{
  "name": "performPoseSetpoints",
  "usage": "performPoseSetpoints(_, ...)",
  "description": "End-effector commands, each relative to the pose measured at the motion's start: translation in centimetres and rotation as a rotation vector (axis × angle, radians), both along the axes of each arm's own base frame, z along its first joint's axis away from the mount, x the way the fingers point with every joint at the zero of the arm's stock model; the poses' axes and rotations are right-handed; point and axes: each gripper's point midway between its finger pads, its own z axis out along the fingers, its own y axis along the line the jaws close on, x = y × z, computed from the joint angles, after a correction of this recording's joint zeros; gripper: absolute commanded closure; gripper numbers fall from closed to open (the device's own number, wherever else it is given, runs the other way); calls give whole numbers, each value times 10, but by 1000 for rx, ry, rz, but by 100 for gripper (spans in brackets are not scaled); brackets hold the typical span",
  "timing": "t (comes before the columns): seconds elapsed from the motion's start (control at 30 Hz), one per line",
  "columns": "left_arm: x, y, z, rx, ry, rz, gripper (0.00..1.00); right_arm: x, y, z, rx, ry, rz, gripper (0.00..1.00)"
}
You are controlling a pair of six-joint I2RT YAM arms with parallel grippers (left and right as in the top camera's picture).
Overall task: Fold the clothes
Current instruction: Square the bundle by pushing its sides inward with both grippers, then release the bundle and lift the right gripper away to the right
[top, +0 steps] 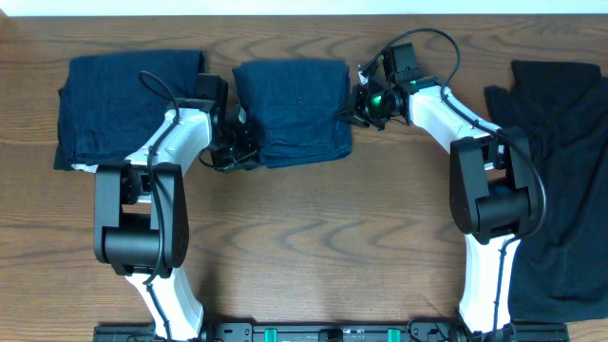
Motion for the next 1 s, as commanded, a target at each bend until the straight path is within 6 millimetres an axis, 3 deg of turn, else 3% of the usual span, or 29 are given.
performPoseSetpoints(0.0,0,0,-3,-4,13,26,94,5,0,11,13,-27,3,99)
performPoseSetpoints(0.13,0,13,-13,71,9,57,94,5,0,11,14,-26,3,99)
performPoseSetpoints(0.47,-7,14,-42,67,14,127,94,5,0,11,17,-25,6,99)
performPoseSetpoints(0.97,-9,14,-43,68,22,127,94,4,5,33,82,-46,31,99)
